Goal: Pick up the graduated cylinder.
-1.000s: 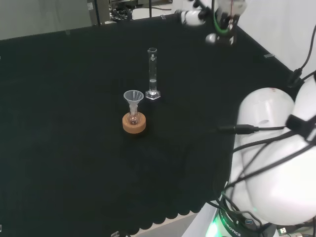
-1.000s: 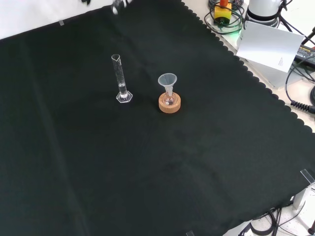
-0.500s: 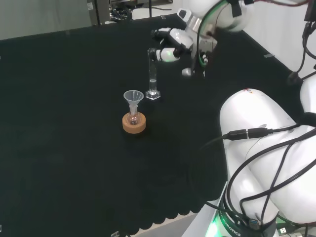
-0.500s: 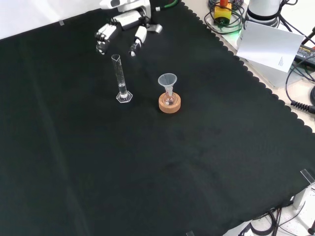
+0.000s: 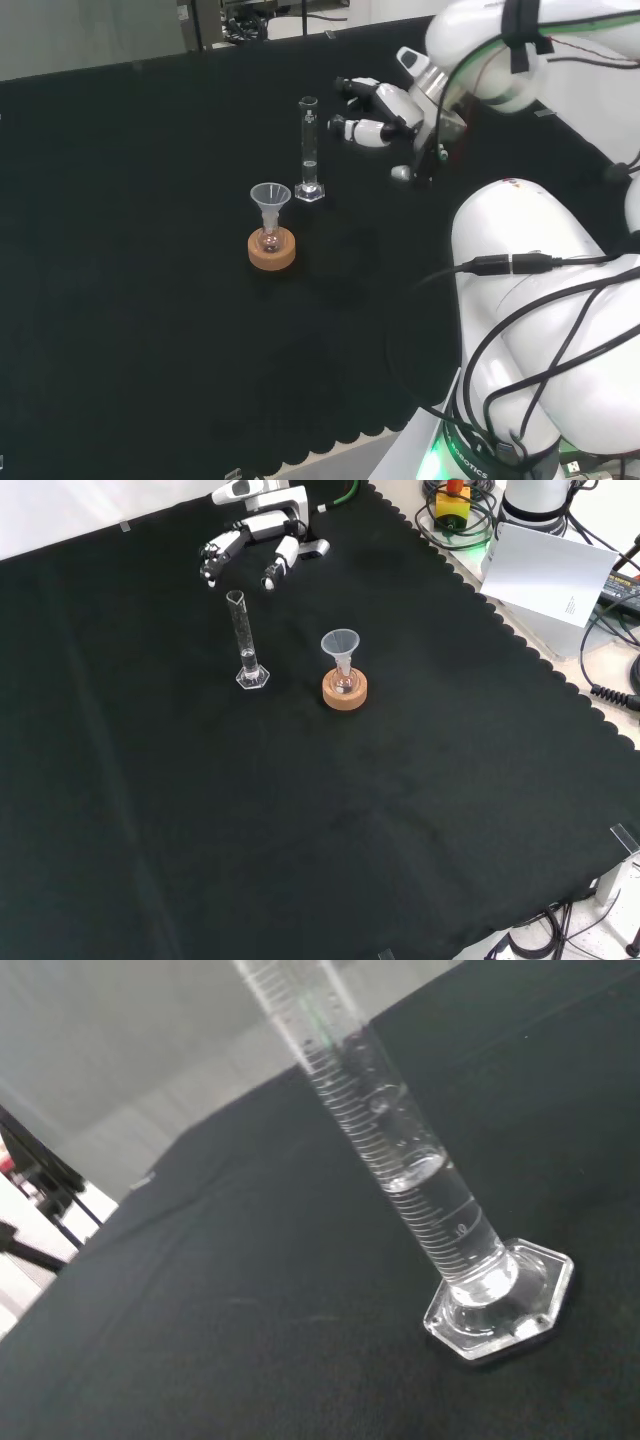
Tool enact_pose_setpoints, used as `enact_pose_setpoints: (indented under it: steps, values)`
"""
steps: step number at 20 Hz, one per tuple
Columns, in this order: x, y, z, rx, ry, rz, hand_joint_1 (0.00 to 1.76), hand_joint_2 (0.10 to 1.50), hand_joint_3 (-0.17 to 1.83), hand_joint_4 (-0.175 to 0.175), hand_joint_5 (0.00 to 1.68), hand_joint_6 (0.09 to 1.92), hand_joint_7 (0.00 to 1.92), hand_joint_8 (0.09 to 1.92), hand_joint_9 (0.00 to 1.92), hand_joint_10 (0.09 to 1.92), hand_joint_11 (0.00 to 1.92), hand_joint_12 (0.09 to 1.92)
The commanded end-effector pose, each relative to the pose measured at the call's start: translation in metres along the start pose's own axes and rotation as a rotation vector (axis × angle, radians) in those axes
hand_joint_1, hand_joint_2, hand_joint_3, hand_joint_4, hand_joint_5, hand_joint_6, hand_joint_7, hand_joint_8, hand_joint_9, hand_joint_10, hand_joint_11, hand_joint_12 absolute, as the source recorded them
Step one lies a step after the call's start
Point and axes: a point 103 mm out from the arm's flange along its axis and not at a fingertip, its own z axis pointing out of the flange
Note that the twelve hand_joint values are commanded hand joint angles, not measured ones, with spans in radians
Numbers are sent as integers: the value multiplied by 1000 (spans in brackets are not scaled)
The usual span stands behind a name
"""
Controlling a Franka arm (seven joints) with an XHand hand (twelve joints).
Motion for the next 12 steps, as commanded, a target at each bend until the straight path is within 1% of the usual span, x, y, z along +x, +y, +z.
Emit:
enact_pose_setpoints:
  steps: [1, 6, 9, 12]
  values:
    - [-8, -2, 17, -6, 75, -34, 713, 991, -175, -17, 370, 87, 282, 607, 510, 570, 253, 1348]
    - [-10, 0, 30, -5, 126, -35, 762, 975, -175, -12, 370, 87, 392, 618, 569, 571, 291, 1342]
    - [-12, 2, 40, -1, 178, -30, 779, 976, -175, -7, 382, 87, 412, 616, 583, 568, 303, 1341]
    - [-13, 4, 51, 11, 216, -42, 792, 975, -175, -3, 402, 87, 425, 609, 594, 562, 317, 1336]
